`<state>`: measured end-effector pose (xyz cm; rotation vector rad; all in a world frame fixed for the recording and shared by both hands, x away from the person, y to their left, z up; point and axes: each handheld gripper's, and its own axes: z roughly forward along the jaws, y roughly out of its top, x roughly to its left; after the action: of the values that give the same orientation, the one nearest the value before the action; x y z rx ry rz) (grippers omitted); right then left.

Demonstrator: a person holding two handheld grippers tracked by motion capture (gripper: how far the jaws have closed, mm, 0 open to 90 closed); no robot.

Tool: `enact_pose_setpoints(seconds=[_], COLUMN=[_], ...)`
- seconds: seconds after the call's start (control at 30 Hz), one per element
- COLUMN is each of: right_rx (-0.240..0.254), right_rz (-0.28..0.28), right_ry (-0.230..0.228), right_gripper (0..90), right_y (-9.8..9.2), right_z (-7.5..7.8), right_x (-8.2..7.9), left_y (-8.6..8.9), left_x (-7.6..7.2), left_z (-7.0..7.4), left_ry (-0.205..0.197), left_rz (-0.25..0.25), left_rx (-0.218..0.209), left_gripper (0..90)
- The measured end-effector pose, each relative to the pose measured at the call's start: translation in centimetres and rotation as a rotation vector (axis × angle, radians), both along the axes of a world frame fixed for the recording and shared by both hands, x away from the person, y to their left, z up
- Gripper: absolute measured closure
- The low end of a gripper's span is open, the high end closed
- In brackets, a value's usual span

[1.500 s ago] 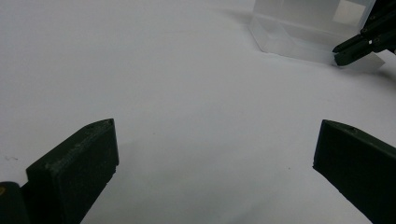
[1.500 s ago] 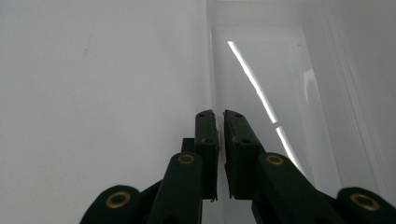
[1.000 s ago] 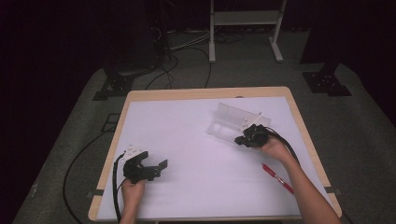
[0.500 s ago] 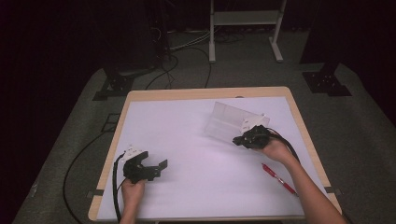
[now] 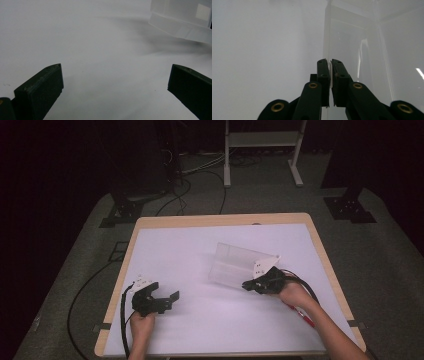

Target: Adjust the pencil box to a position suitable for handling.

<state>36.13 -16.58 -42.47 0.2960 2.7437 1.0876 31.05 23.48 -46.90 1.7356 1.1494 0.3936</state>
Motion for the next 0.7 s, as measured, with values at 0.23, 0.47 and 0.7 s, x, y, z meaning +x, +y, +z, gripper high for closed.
enact_pose_setpoints(seconds=[0.23,0.47,0.7], right_rx=[-0.006,-0.014,-0.015], right_rz=[0.031,0.056,0.057], right_ry=[0.022,0.036,0.050], right_gripper=[85.4,85.3,85.4], right_y=[0.5,1.2,1.4], right_z=[-0.8,-1.2,-1.8], right_x=[-1.2,-2.0,-2.2], left_y=[0.0,0.0,0.0], left_x=[0.0,0.0,0.0], left_z=[0.0,0.0,0.0], left_ry=[0.000,0.001,0.000], left_rz=[0.002,0.003,0.002], left_rx=[-0.004,-0.004,-0.004], left_gripper=[0.0,0.0,0.0])
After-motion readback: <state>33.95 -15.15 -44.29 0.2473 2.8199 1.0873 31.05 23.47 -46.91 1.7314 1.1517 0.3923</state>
